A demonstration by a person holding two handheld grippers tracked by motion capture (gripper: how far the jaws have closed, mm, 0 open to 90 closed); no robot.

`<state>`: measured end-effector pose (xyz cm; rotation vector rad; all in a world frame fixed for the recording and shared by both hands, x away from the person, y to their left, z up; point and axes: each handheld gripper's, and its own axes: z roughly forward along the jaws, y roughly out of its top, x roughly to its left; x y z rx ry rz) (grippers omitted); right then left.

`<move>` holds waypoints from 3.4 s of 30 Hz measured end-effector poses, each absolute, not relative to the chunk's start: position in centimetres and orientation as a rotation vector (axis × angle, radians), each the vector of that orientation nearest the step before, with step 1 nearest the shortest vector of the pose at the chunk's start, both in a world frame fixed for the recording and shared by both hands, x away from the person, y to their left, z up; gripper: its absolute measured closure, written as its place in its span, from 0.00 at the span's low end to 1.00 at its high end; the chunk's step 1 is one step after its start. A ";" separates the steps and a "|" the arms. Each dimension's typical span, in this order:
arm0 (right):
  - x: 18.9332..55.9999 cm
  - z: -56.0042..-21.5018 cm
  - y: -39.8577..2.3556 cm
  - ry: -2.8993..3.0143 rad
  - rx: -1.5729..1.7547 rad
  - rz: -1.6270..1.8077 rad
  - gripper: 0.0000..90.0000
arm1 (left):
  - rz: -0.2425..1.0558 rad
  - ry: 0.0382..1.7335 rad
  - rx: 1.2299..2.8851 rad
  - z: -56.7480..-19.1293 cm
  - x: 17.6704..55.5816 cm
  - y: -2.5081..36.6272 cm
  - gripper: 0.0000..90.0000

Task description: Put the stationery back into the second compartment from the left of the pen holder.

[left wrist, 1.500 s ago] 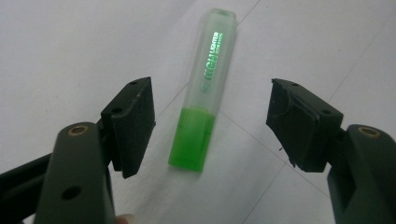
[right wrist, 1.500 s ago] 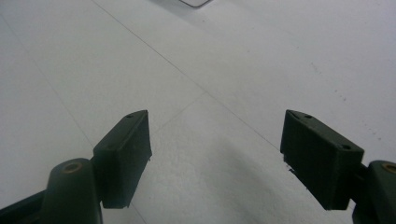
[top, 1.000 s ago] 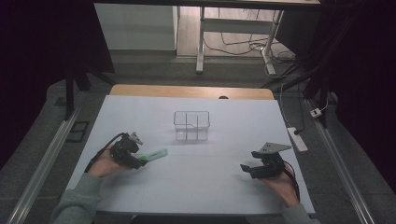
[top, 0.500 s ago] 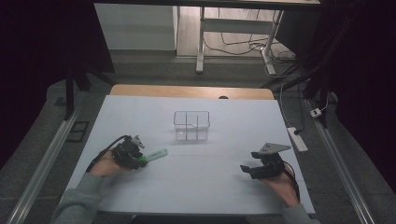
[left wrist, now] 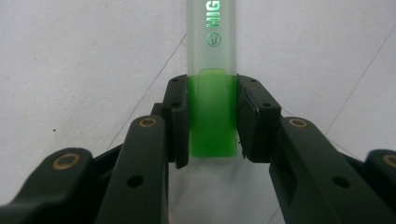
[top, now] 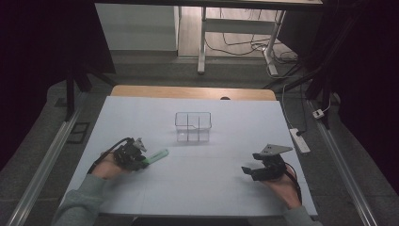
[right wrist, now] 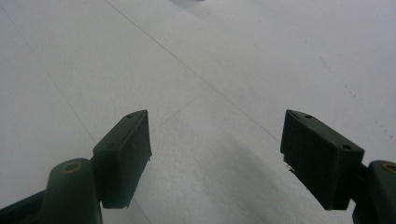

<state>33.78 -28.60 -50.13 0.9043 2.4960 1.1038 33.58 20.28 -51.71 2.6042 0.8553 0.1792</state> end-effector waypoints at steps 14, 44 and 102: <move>33.8 -50.0 -28.7 2.489 0.903 1.103 0.27 | 0.178 0.822 2.467 -49.9 33.2 21.0 0.74; 33.7 -49.9 -28.3 2.491 0.887 1.112 0.27 | 0.211 0.674 2.373 -47.3 31.8 18.2 0.74; 32.4 -48.7 -22.8 2.579 0.643 1.170 0.30 | 0.234 0.353 2.502 -48.1 31.7 8.2 0.74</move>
